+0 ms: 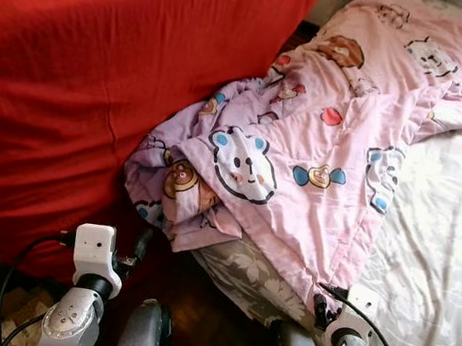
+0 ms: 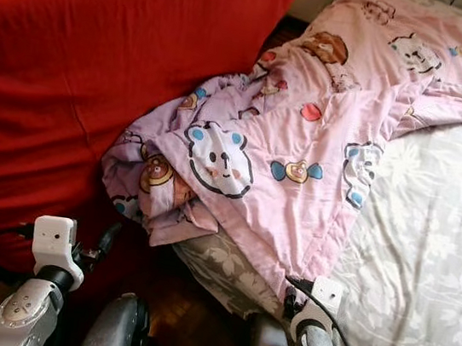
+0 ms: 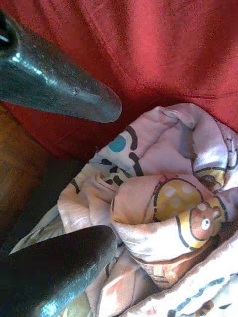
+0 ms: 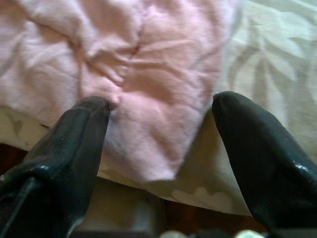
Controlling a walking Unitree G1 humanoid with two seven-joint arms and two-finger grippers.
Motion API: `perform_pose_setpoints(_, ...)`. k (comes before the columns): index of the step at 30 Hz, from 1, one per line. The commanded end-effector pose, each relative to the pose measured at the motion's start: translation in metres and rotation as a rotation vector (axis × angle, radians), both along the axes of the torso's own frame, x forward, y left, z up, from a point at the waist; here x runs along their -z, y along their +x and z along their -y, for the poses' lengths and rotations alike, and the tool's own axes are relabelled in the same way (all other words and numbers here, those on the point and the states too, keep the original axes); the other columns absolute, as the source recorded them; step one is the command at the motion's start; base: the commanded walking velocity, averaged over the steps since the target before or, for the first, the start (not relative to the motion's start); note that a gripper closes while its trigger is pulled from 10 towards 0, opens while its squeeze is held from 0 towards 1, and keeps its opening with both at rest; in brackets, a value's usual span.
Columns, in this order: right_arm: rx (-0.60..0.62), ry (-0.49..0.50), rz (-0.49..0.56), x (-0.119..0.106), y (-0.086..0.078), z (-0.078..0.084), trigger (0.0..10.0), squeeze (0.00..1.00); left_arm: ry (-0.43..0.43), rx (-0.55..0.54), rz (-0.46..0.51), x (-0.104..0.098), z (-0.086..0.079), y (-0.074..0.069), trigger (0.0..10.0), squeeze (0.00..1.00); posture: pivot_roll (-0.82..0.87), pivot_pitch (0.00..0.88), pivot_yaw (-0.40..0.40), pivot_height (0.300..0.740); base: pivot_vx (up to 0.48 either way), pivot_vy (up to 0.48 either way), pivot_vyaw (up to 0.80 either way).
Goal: Clean up the room
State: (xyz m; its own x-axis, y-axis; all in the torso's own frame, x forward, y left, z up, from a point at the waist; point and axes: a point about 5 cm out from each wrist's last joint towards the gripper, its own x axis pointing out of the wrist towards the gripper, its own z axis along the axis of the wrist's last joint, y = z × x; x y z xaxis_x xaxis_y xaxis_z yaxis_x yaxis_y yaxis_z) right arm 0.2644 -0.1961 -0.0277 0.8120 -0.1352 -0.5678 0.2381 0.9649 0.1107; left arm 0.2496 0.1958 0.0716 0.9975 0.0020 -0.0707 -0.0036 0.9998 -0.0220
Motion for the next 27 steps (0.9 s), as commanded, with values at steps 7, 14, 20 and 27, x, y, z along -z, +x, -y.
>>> perform_pose_setpoints(7,-0.023,0.059,-0.013,0.0052,-0.0039,-0.0099,10.0,0.0,0.016,0.008,-0.027,0.0027,-0.0016,-0.0058,10.0,0.0,0.02,0.285,0.045,0.62,0.0,0.0,0.0)
perform_pose_setpoints(14,-0.04,0.059,-0.015,0.0072,-0.0067,-0.0115,2.8,0.0,0.017,0.007,-0.03,0.003,-0.0009,-0.0051,10.0,0.0,0.01,0.279,0.042,0.62,0.0,0.0,0.0)
perform_pose_setpoints(20,-0.04,0.056,-0.018,0.0078,-0.0075,-0.0108,0.3,0.0,0.015,0.009,-0.029,0.0031,0.0012,-0.0032,10.0,0.0,0.01,0.276,0.041,0.62,0.0,0.0,0.0)
perform_pose_setpoints(27,-0.049,0.047,-0.017,0.0065,-0.0056,-0.0109,0.0,0.0,0.014,0.004,-0.027,0.0036,0.0026,-0.0013,10.0,0.0,0.01,0.272,0.031,0.62,0.0,0.0,0.0)
